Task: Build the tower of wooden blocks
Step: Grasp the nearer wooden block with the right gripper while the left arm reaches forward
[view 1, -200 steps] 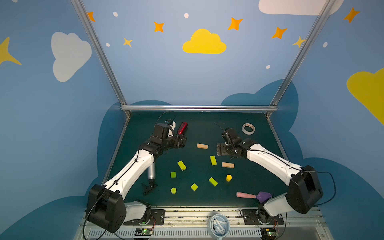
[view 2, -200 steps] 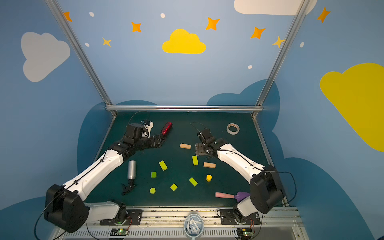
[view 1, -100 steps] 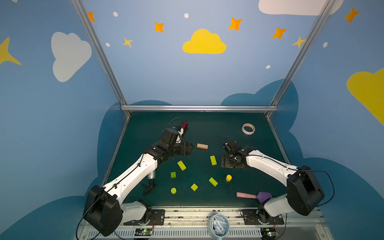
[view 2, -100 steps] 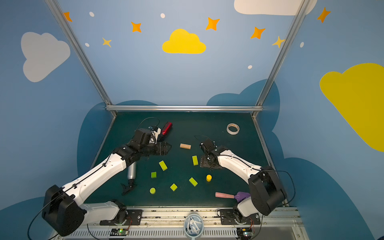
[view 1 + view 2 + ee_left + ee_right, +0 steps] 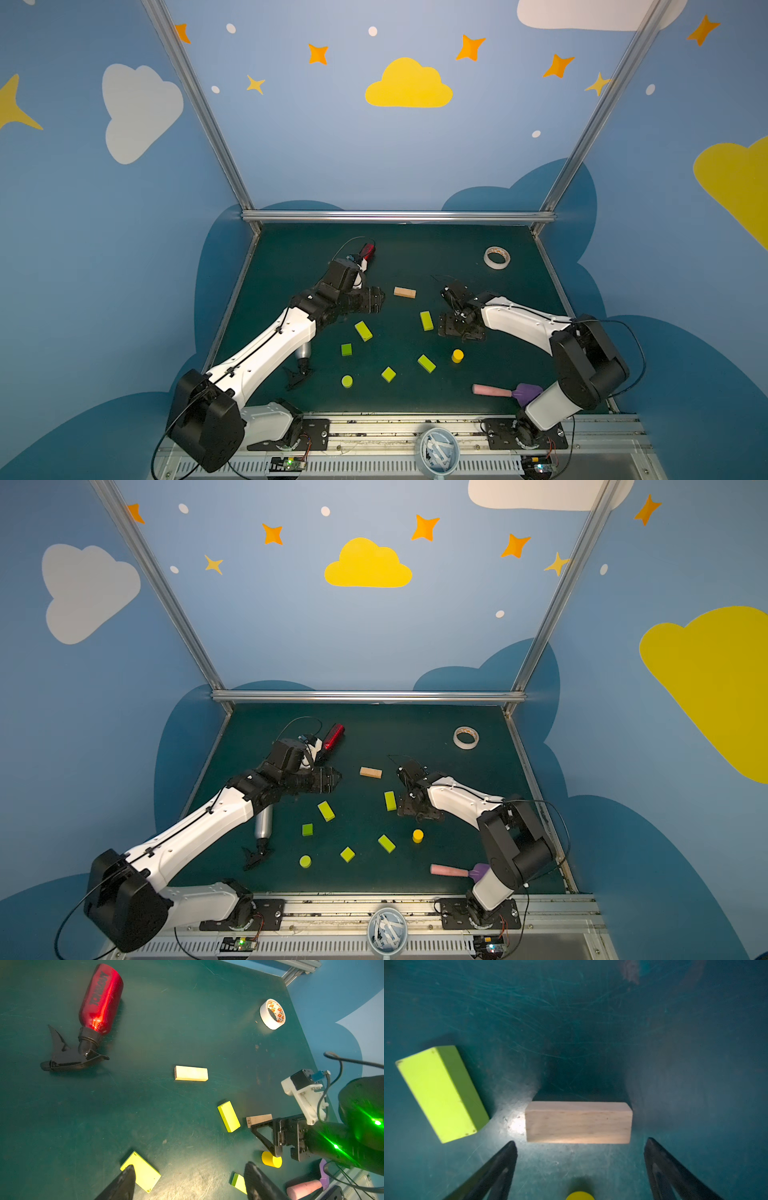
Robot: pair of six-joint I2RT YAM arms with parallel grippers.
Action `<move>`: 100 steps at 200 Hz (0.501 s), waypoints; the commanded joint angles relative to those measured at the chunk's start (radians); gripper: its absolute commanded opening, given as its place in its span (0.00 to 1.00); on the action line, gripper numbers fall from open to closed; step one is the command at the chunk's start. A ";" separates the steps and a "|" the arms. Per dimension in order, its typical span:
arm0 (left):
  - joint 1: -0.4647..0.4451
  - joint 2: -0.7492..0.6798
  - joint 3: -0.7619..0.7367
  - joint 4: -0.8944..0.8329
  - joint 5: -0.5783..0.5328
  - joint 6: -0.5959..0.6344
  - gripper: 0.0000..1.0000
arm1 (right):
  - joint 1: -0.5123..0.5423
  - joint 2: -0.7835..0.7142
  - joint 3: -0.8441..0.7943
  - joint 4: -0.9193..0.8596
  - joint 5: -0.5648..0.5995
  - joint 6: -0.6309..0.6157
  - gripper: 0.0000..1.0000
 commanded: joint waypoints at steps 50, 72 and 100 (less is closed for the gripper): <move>-0.002 0.013 0.033 -0.026 0.023 0.013 0.81 | -0.022 0.060 0.056 0.021 -0.034 0.004 0.93; -0.001 0.010 0.030 -0.025 0.019 0.010 0.80 | -0.019 0.069 0.060 0.013 -0.027 0.003 0.92; -0.001 0.010 0.031 -0.030 0.019 0.011 0.80 | -0.019 0.069 0.057 0.001 -0.013 0.008 0.91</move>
